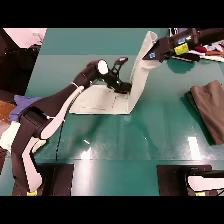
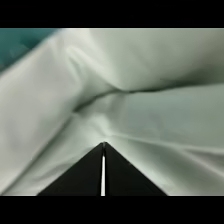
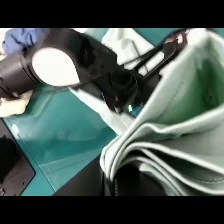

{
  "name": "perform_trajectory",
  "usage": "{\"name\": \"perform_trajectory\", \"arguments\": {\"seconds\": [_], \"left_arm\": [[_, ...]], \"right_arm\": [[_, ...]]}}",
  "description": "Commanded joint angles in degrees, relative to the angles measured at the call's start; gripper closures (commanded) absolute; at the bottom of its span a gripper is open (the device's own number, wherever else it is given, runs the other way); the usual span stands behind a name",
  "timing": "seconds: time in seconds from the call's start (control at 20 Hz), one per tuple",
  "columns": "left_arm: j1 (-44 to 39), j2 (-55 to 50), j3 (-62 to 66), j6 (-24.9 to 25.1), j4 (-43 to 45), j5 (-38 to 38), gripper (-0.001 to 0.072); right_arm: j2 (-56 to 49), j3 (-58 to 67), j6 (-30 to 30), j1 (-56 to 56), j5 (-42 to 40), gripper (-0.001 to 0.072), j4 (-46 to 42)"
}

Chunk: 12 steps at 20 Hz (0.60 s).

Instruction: Fold the shirts.

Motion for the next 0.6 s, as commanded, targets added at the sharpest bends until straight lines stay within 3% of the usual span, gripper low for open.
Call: {"name": "perform_trajectory", "arguments": {"seconds": [0.0,0.15,0.25,0.45,0.5,0.55], "left_arm": [[4.9,2.1,5.1,-0.1,6.4,-7.3,0.0684],[13.9,9.0,5.1,-0.1,11.6,-8.9,0.0684],[20.2,14.0,5.1,0.1,14.0,-10.2,0.0684],[30.0,21.8,5.1,0.1,14.3,-11.3,0.0683],[31.5,23.3,5.1,0.1,14.3,-11.5,0.0683],[32.5,24.3,5.1,0.1,14.3,-11.5,0.0683]], "right_arm": [[-2.1,2.2,-0.1,2.8,-0.3,0.0695,0.1],[-4.3,1.8,-0.4,7.4,-2.5,0.0695,0.1],[-7.0,1.8,-4.0,11.8,-5.7,0.0695,3.3],[-15.8,1.8,-8.6,21.8,-21.1,0.0692,7.5],[-18.3,1.8,-10.8,24.3,-25.2,0.0636,7.6],[-20.3,1.8,-12.8,26.3,-28.2,0.0394,7.6]]}}
